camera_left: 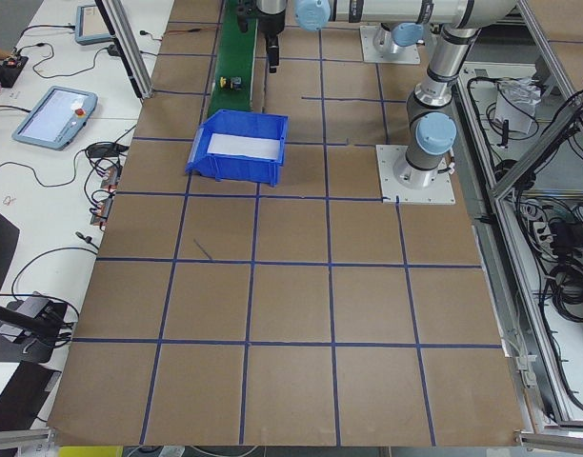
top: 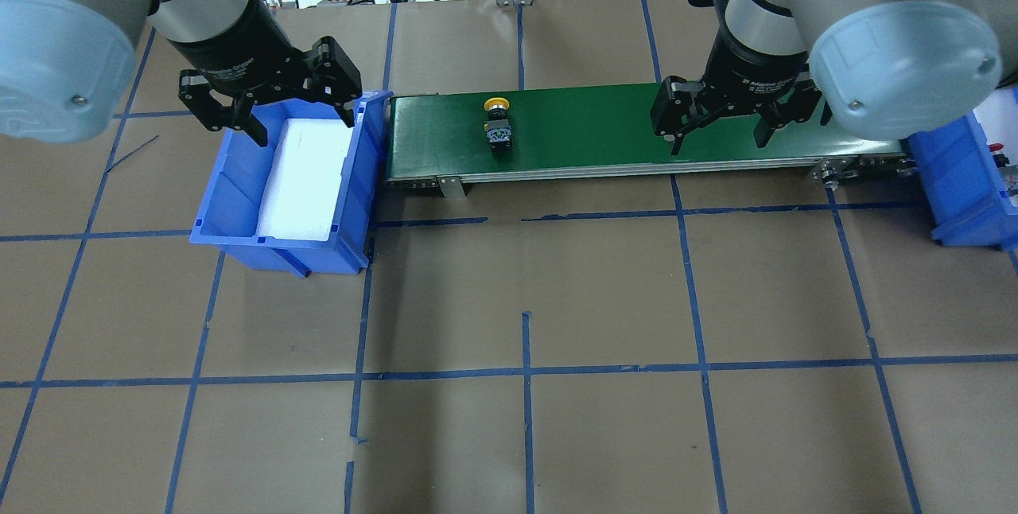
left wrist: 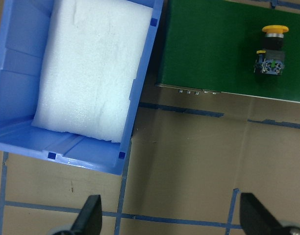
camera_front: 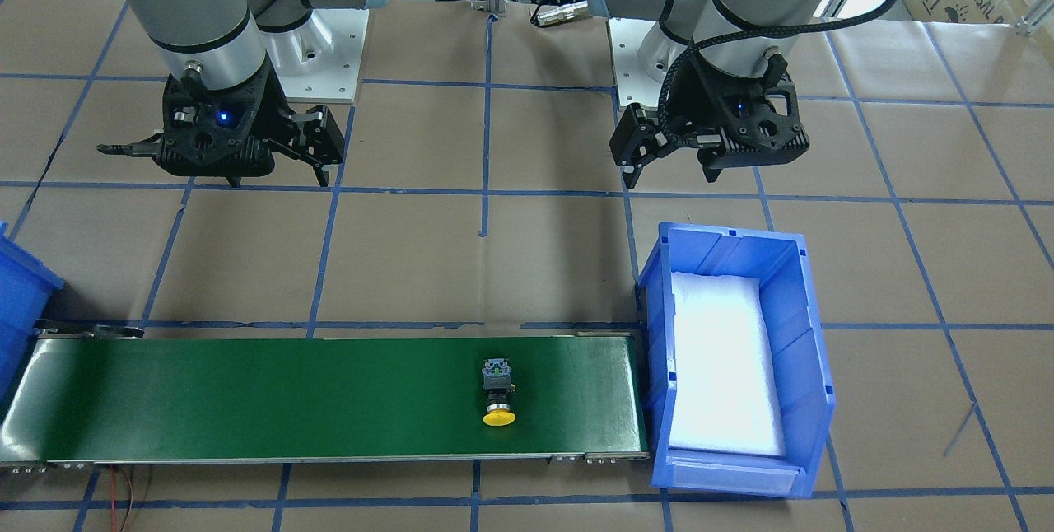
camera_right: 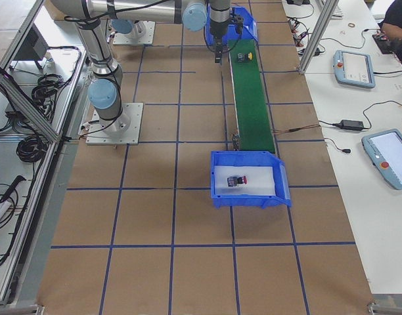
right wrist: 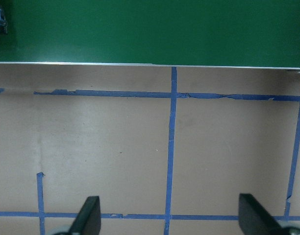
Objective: Transport two buttons from left to right
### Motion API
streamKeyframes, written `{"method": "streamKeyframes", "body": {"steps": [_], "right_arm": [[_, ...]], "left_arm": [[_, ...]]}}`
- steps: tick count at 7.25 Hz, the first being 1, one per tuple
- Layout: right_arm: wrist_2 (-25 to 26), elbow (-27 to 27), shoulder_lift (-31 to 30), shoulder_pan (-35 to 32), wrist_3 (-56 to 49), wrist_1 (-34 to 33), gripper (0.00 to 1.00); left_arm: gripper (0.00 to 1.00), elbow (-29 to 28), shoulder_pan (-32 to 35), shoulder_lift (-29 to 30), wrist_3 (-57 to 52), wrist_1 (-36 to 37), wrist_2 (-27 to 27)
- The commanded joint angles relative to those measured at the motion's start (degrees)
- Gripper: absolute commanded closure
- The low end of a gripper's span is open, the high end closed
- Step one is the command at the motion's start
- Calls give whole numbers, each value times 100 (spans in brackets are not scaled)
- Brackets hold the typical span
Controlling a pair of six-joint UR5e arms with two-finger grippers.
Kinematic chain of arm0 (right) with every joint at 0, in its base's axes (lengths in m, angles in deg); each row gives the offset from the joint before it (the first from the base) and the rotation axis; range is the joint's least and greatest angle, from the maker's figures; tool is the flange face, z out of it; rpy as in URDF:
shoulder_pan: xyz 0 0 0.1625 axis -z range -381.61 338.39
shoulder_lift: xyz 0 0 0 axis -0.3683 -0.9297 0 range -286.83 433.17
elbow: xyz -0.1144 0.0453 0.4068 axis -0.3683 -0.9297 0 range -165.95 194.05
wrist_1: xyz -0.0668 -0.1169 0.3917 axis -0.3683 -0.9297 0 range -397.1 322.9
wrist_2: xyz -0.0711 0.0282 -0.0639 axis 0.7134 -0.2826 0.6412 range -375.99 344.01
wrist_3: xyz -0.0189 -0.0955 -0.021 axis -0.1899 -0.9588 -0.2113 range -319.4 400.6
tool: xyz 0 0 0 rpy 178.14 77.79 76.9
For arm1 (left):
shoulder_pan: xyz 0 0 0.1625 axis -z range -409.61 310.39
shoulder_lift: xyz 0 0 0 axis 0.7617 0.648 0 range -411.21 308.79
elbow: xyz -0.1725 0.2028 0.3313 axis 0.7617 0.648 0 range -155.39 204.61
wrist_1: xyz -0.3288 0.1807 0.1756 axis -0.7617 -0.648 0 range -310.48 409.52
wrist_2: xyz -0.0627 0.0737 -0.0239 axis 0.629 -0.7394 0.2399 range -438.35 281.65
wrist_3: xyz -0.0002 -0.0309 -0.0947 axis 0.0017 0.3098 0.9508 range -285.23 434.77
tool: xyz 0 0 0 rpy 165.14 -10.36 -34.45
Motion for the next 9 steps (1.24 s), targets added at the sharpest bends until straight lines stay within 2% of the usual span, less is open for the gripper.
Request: {"method": "streamKeyframes", "body": {"steps": [1, 4, 7, 9], "right_arm": [[-7, 0, -2, 0, 0, 0, 0], [-15, 0, 42, 9, -87, -17, 0], [-68, 17, 147, 500, -545, -18, 0], [-51, 18, 139, 501, -536, 9, 0]], "left_arm": [[0, -6, 19, 70, 62, 246, -39], [0, -24, 55, 87, -25, 781, -31], [0, 29, 99, 130, -8, 827, -57], [0, -24, 151, -26, -52, 740, -74]]}}
